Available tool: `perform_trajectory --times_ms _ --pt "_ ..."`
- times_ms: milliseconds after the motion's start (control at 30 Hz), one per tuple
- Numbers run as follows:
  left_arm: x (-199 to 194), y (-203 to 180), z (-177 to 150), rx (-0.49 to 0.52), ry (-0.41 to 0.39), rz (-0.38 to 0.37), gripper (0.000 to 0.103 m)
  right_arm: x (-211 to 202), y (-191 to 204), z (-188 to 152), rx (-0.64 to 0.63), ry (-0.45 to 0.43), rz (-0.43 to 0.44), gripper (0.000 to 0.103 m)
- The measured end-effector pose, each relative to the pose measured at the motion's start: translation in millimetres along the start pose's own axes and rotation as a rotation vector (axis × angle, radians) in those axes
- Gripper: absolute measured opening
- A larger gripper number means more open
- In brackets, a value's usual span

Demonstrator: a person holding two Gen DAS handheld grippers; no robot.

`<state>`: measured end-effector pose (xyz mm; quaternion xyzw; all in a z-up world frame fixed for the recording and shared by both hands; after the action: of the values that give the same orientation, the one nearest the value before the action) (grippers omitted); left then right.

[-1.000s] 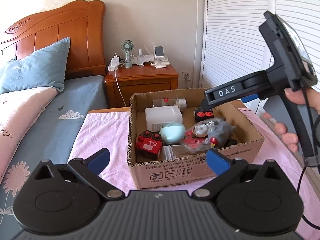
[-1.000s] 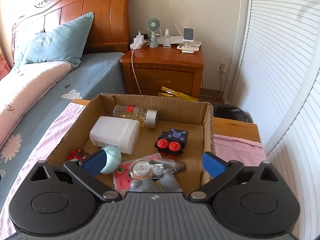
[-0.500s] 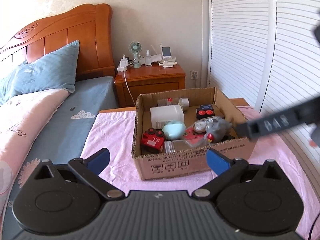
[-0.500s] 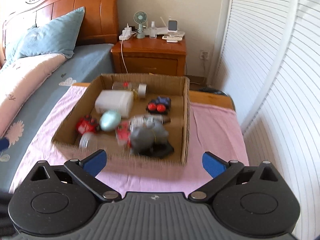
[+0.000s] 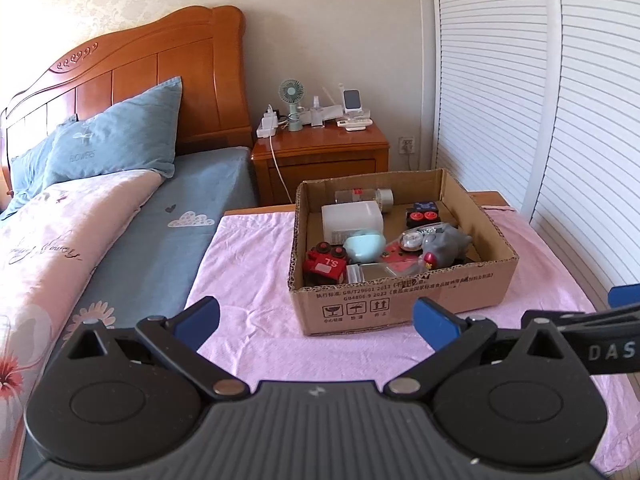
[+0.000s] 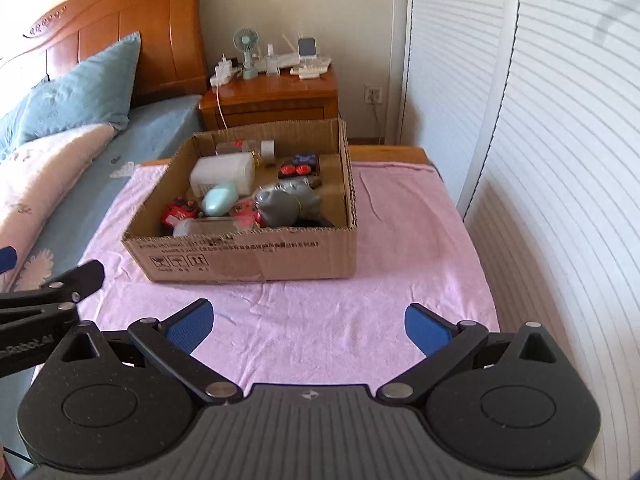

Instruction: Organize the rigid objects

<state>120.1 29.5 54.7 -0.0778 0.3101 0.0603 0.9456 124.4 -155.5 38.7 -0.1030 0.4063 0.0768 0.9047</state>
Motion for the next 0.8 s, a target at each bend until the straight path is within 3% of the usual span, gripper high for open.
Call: perform_trajectory --times_ms 800 --pt "-4 -2 1 -0.008 0.02 0.003 0.102 -12 -3 -1 0.008 -0.036 -0.019 0.103"
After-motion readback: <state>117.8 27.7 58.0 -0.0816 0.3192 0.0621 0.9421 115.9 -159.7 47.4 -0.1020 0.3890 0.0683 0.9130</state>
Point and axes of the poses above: each gripper's, at about its wrist camera, not at the fingertips, and x roughly the way its jaws point, y to its left, z to its top, the point moved 2 cm from there along x, roughly the way its jaws point, and after that the axes turned 14 degrees about -x, right-handed, at the moved point
